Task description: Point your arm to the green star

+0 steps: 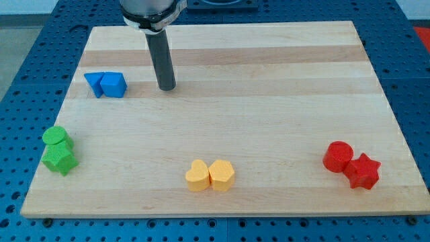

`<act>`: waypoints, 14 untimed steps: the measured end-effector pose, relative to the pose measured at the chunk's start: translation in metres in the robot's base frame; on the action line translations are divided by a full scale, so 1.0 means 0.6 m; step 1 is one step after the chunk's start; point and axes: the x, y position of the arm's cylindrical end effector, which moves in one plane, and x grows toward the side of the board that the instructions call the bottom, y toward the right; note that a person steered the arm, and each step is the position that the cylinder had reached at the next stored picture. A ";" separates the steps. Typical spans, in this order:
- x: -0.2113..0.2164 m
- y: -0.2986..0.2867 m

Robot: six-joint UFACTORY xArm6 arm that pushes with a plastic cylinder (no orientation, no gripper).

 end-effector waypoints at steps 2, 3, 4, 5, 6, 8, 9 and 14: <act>0.013 0.012; 0.024 0.047; 0.026 0.053; 0.030 0.053; 0.031 0.053; 0.069 0.055; 0.137 0.039; 0.369 -0.324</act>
